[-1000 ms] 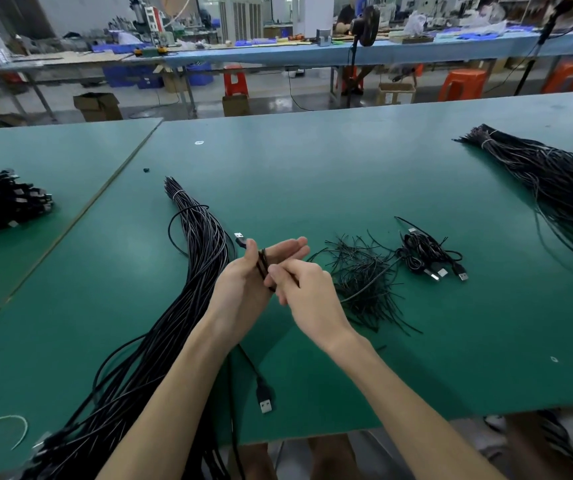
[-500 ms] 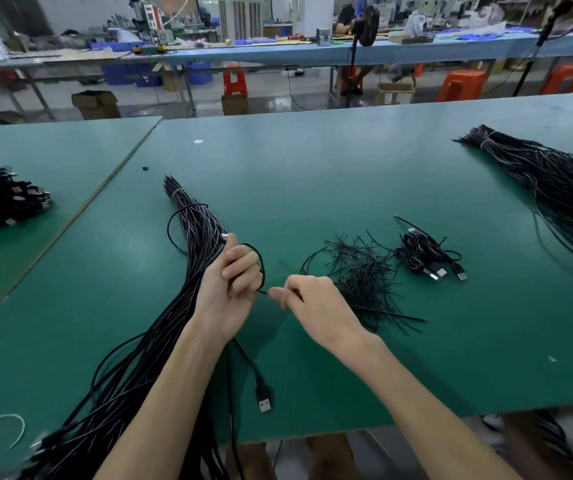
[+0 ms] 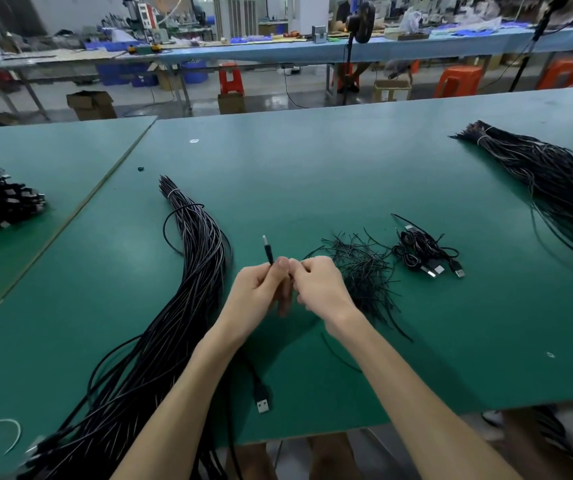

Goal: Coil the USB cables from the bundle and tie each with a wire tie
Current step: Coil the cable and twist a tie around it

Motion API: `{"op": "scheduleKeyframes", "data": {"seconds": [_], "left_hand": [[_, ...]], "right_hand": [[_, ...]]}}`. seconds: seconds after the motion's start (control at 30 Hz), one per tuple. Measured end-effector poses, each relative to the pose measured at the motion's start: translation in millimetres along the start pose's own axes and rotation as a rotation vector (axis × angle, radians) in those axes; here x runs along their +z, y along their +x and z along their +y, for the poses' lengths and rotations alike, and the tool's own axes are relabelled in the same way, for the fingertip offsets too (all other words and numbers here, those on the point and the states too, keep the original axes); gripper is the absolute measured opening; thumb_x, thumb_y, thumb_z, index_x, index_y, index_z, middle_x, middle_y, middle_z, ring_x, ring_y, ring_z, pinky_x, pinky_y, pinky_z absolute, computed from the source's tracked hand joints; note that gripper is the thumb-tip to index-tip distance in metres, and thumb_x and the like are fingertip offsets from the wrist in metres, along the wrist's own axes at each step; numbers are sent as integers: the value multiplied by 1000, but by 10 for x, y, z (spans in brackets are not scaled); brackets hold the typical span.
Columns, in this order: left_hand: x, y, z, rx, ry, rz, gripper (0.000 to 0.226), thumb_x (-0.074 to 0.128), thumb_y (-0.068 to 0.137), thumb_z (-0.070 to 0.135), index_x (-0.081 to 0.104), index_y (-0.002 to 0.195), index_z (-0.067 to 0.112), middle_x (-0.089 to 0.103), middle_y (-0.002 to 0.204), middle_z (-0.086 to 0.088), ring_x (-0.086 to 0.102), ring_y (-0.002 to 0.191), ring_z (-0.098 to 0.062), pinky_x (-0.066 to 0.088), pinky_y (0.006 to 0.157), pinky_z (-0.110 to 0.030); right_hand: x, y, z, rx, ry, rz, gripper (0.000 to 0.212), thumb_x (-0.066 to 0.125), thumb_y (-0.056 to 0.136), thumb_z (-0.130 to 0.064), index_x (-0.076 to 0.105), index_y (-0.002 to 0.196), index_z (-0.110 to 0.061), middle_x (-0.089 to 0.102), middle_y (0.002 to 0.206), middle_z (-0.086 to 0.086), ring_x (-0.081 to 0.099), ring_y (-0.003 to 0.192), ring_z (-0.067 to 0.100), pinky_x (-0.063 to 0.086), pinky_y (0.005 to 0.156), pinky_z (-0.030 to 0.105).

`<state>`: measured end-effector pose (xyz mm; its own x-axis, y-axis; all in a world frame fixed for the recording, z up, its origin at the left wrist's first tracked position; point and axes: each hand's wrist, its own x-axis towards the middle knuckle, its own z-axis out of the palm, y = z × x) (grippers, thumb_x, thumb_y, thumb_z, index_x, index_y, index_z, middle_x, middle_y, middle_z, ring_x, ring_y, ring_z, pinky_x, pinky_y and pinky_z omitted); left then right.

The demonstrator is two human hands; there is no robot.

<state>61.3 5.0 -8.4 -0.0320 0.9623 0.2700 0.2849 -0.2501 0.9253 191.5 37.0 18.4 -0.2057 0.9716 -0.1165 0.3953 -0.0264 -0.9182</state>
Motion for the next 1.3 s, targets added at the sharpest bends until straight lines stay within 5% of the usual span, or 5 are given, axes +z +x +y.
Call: {"op": "scheduleKeyframes", "data": {"seconds": [0.2, 0.33, 0.53, 0.7, 1.3], "left_hand": [[16, 37, -83, 21, 23, 80, 41, 47, 107, 35, 75, 80, 21, 78, 78, 7, 74, 76, -13, 59, 79, -29], [13, 35, -66, 42, 73, 110, 48, 45, 109, 27, 72, 69, 31, 67, 63, 15, 61, 65, 5, 49, 62, -23], [-47, 36, -8, -49, -179, 178, 52, 48, 103, 44, 53, 55, 23, 59, 57, 11, 57, 59, 1, 43, 61, -15], [-108, 32, 64, -241, -574, 105, 47, 54, 99, 44, 80, 98, 5, 77, 91, -15, 74, 80, -20, 58, 64, -23], [-254, 110, 28, -272, -1109, 248, 36, 38, 110, 27, 57, 85, 9, 66, 83, -2, 69, 79, -14, 57, 73, -23]], "right_hand": [[-100, -29, -75, -128, -54, 38, 45, 56, 103, -22, 54, 61, -5, 56, 58, 1, 50, 54, 17, 46, 60, 31], [-98, -92, -149, -213, -65, 41, 40, 51, 102, -14, 58, 63, -11, 60, 59, -6, 49, 39, 0, 44, 52, 20], [81, -228, -160, -208, 262, -52, 20, 50, 106, -14, 46, 126, -15, 72, 78, 2, 55, 41, 17, 46, 49, 21], [272, -320, -38, -202, 433, -47, 32, 55, 105, -10, 40, 131, -24, 71, 77, 4, 55, 42, 21, 47, 48, 24], [277, -390, 231, -86, 328, -69, 15, 53, 106, -9, 46, 113, -20, 75, 80, 4, 50, 55, 10, 45, 57, 19]]}}
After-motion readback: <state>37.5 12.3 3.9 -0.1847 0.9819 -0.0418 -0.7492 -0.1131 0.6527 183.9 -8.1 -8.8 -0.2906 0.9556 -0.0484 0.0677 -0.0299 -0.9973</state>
